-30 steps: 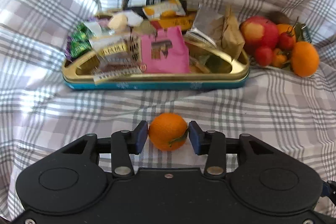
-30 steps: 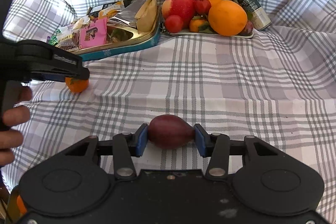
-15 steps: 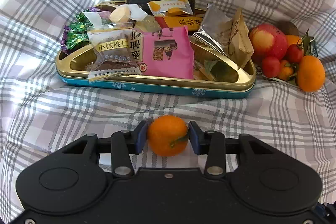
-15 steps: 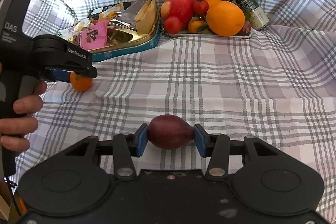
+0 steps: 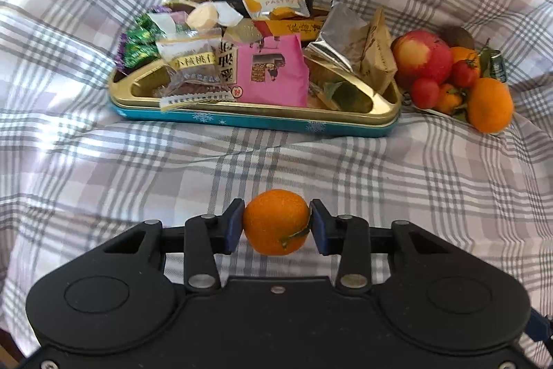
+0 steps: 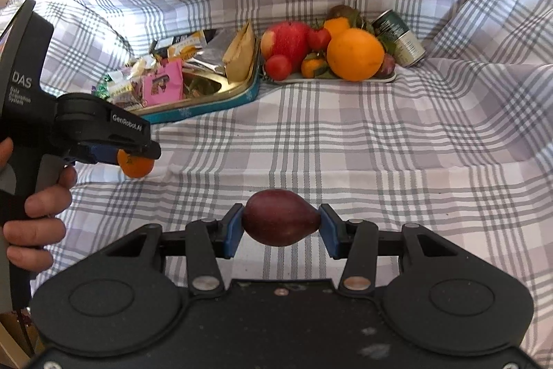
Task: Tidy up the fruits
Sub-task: 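Carry the mandarin and plum toward the gold tray with both tools, then lower the mandarin and plum into the tray and open both tools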
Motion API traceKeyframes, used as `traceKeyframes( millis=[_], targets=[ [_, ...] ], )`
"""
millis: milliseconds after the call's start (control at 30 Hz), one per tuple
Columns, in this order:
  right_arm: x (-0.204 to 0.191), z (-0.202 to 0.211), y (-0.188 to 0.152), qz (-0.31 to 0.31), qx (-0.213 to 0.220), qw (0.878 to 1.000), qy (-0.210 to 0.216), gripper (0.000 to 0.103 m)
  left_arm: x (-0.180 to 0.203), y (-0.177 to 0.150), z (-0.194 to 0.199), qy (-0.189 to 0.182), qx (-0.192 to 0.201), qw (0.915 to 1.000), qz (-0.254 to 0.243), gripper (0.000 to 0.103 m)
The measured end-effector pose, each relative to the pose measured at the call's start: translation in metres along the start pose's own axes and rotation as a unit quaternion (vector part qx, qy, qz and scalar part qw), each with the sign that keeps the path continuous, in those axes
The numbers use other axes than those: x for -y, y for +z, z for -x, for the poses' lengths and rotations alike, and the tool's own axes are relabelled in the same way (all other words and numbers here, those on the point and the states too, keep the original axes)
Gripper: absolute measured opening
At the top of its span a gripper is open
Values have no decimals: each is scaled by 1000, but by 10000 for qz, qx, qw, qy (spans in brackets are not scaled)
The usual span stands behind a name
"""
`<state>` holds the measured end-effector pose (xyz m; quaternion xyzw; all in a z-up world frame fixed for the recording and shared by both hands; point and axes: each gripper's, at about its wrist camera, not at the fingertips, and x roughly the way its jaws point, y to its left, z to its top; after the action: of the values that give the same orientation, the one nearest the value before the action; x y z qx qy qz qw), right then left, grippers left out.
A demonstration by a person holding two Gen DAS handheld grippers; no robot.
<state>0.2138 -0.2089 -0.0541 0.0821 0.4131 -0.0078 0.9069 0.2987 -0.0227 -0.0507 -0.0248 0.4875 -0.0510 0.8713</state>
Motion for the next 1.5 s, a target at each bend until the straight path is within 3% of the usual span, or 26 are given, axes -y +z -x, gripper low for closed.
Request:
traceKeyframes(
  millis=[367, 833, 1133, 1500],
  targets=[
    [2, 68, -19, 0, 350, 9993, 90, 49, 7, -37, 85, 158, 246, 9989, -364, 49],
    [-1, 157, -81, -64, 592, 9971, 470, 49, 22, -127, 170, 305, 391, 9969, -609, 49],
    [6, 192, -123, -325, 496, 9971, 477, 49, 19, -183, 188, 290, 227, 9988, -313, 49],
    [11, 185, -143, -382, 167, 9985, 355, 49, 17, -192, 179, 573, 141, 9981, -181, 49]
  ],
)
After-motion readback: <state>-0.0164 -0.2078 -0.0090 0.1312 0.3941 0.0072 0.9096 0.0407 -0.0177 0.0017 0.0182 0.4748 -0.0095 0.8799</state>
